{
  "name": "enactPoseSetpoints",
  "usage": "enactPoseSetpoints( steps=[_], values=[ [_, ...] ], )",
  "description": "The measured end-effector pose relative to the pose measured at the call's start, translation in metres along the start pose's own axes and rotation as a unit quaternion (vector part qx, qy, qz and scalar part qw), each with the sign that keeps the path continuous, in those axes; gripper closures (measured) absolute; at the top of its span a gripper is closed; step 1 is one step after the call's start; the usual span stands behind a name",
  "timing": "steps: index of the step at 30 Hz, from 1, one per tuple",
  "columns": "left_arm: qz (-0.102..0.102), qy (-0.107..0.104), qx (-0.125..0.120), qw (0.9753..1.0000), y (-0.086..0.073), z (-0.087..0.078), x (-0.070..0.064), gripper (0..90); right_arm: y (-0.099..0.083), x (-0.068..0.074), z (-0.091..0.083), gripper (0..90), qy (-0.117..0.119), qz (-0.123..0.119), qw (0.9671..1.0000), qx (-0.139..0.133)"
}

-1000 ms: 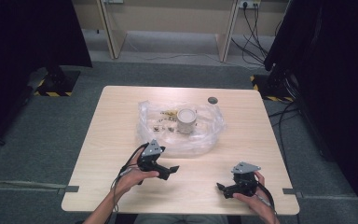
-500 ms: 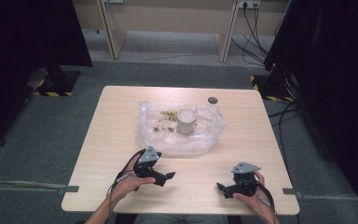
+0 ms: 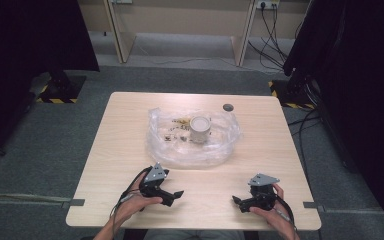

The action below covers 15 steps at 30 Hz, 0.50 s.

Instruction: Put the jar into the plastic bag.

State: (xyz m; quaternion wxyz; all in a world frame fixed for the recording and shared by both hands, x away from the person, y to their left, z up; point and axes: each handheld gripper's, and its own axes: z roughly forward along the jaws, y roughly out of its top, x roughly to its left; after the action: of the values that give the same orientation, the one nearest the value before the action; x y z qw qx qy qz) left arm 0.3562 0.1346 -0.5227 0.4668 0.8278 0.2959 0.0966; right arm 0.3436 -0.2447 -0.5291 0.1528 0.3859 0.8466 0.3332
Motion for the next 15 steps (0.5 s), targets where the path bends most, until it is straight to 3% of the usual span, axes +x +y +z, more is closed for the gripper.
enactPoseSetpoints(
  steps=[15],
  values=[
    [0.003, 0.022, 0.02, 0.9996, -0.013, -0.009, 0.001, 2.4, 0.0, 0.0, 0.0, 0.3, 0.0, 0.0, 1.0, 0.0]
  ],
)
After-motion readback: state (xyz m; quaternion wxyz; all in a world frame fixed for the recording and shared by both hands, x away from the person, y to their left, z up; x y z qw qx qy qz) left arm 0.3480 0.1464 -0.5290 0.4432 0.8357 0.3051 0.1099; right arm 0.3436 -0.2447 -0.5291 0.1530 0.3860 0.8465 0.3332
